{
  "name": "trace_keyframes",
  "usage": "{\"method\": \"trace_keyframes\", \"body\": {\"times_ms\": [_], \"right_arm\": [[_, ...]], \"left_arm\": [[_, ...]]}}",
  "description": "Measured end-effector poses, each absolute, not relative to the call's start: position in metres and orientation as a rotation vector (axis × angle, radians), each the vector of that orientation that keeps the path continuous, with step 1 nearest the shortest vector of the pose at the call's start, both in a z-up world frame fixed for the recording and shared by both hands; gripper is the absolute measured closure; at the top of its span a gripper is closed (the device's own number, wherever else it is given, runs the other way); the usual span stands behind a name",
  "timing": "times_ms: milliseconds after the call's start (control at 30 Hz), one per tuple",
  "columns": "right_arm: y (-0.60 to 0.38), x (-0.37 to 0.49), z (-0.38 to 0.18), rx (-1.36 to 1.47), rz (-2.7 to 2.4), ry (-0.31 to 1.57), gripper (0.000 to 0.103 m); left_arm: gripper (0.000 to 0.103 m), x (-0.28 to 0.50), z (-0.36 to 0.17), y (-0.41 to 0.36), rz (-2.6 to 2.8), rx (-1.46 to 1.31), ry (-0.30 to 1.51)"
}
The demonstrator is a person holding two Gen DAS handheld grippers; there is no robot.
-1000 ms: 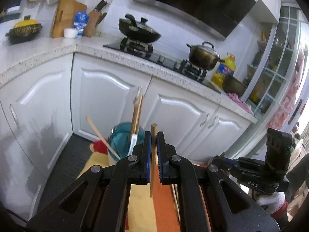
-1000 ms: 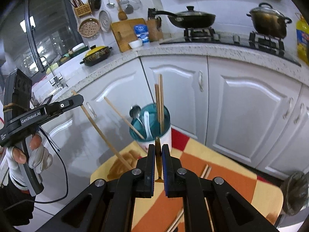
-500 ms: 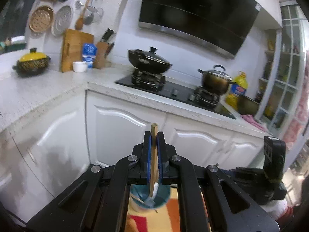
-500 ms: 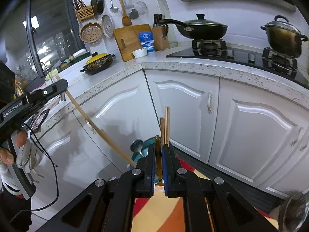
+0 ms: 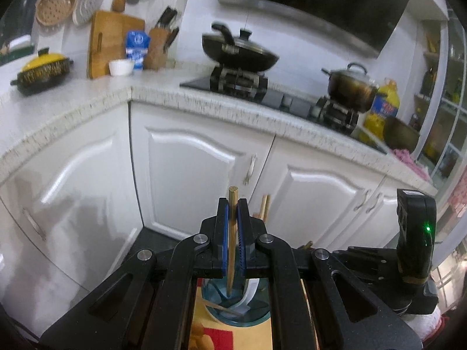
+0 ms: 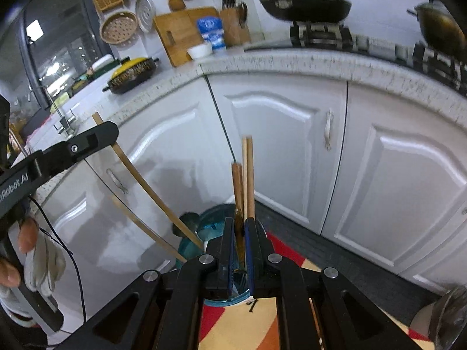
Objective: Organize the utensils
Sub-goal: 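Lower the fork and chopstick into the holder and open both tools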
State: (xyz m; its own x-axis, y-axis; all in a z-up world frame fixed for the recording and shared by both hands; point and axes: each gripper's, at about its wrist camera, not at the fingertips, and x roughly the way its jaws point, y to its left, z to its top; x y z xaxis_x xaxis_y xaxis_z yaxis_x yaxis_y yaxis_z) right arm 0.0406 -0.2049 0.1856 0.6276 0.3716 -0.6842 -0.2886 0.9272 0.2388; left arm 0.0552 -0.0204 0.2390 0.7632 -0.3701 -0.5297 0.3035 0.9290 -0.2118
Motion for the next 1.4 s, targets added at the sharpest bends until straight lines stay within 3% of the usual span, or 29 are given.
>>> {"method": "trace_keyframes", "body": {"times_ms": [367, 467, 533, 600, 800, 1000, 1400], "right_arm": [[-0.217, 0.046, 0.146, 0.187, 0.363, 0.879, 0.097], [-0.226, 0.037, 0.151, 0.209, 0.367, 0.864, 0.091], [-0.228, 0.032, 0.152, 0.209, 0.361, 0.859, 0.086], [-0.232, 0.023, 0.151, 0.219, 0.360, 0.861, 0.086], [-0.233, 0.002, 0.148, 0.220, 0.347, 0.866, 0.081], [-0.229, -0.018, 0.147, 0.219, 0.337, 0.865, 0.079], [-0.231, -0.063, 0.138, 0.189, 0.273, 0.874, 0.072]], "left_arm": [[0.098, 0.071, 0.191, -0.038, -0.373, -0.094, 0.732], [0.096, 0.069, 0.185, -0.035, -0.360, -0.097, 0.750], [0.092, 0.065, 0.185, -0.033, -0.354, -0.111, 0.748], [0.080, 0.062, 0.186, -0.029, -0.357, -0.128, 0.749], [0.064, 0.040, 0.189, -0.026, -0.356, -0.132, 0.734], [0.056, 0.018, 0.187, -0.023, -0.363, -0.149, 0.725], [0.053, -0.023, 0.154, -0.040, -0.371, -0.095, 0.784]]}}
